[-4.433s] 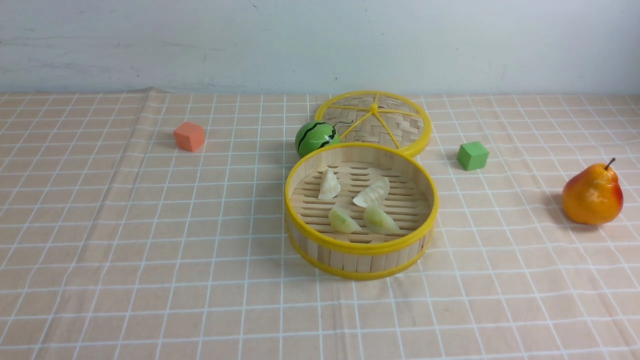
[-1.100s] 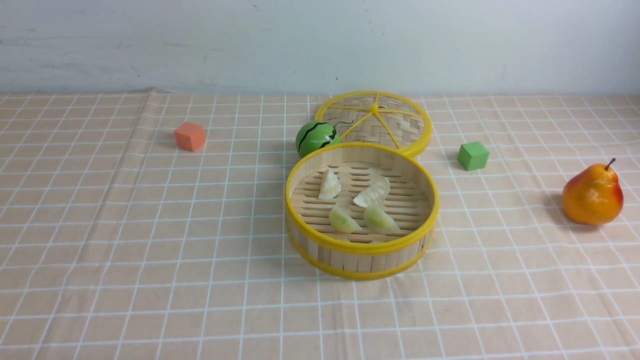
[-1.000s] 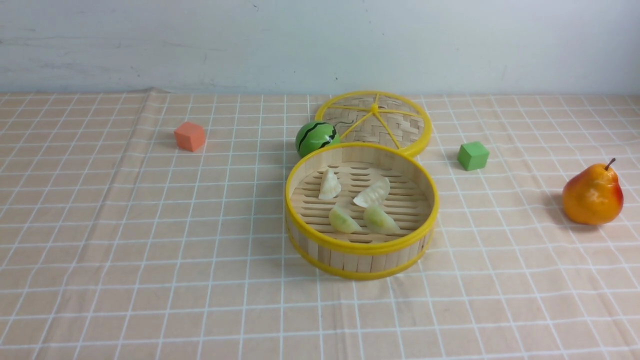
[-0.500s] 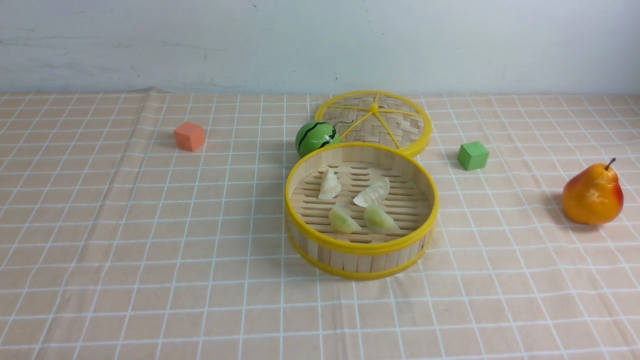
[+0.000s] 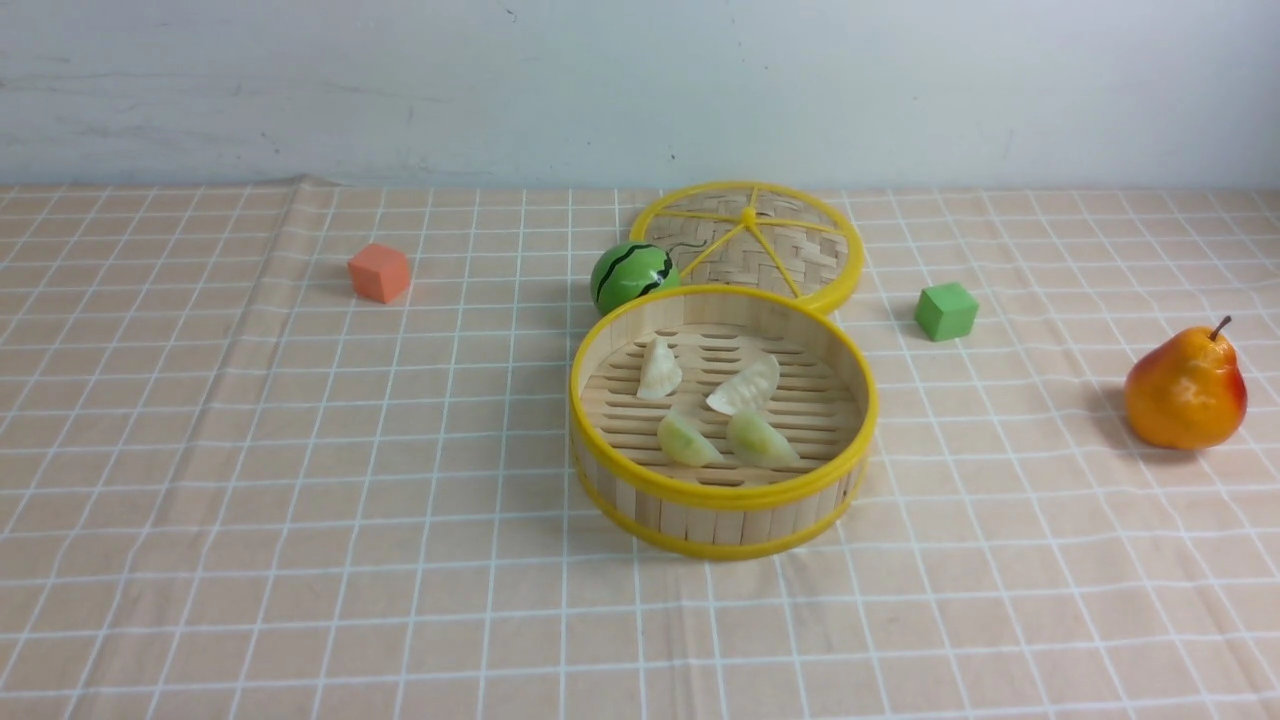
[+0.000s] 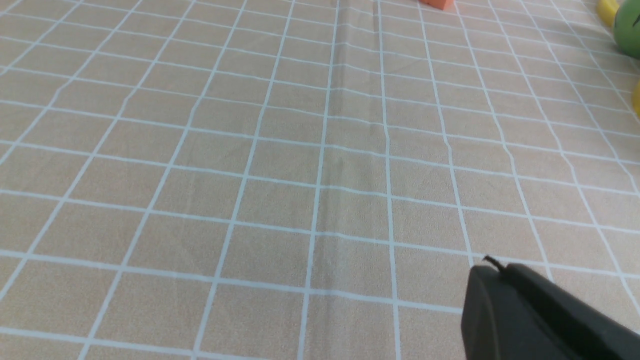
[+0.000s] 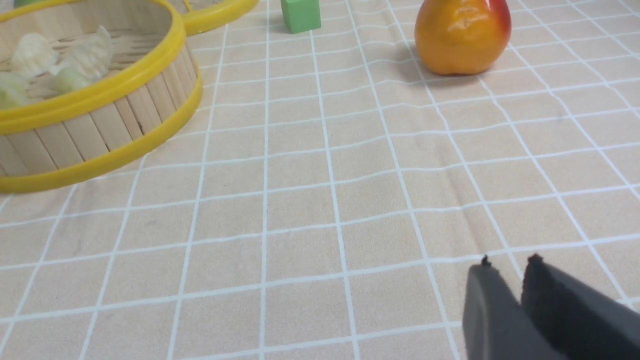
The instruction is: Put the dumplings into the steamer on the table with the brown tablecloth.
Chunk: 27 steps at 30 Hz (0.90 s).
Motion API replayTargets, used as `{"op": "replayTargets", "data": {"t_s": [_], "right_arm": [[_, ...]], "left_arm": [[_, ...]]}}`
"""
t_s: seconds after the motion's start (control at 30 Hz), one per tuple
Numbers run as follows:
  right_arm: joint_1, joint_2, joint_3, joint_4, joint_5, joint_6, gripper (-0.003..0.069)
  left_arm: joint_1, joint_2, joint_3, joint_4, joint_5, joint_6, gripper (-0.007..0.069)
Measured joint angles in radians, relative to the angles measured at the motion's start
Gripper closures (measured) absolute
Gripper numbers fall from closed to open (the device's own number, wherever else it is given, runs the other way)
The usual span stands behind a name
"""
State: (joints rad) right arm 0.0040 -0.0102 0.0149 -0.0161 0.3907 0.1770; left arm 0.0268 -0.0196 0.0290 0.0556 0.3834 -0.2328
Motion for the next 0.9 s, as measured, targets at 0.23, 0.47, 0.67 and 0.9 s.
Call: {"op": "replayTargets", "data": {"t_s": [0.23, 0.47, 0.67, 0.9], "right_arm": [[0.000, 0.000, 0.000, 0.000, 0.000, 0.000, 0.0544], [0.000, 0.000, 0.000, 0.000, 0.000, 0.000, 0.0543], [0.000, 0.000, 0.000, 0.000, 0.000, 0.000, 0.0538], [0.000, 0.000, 0.000, 0.000, 0.000, 0.000, 0.0529]], "left_arm": [[0.000, 0.000, 0.000, 0.000, 0.000, 0.000, 0.0636], [0.000, 0.000, 0.000, 0.000, 0.000, 0.000, 0.0629], [0.000, 0.000, 0.000, 0.000, 0.000, 0.000, 0.0624], [0.000, 0.000, 0.000, 0.000, 0.000, 0.000, 0.0623]]}}
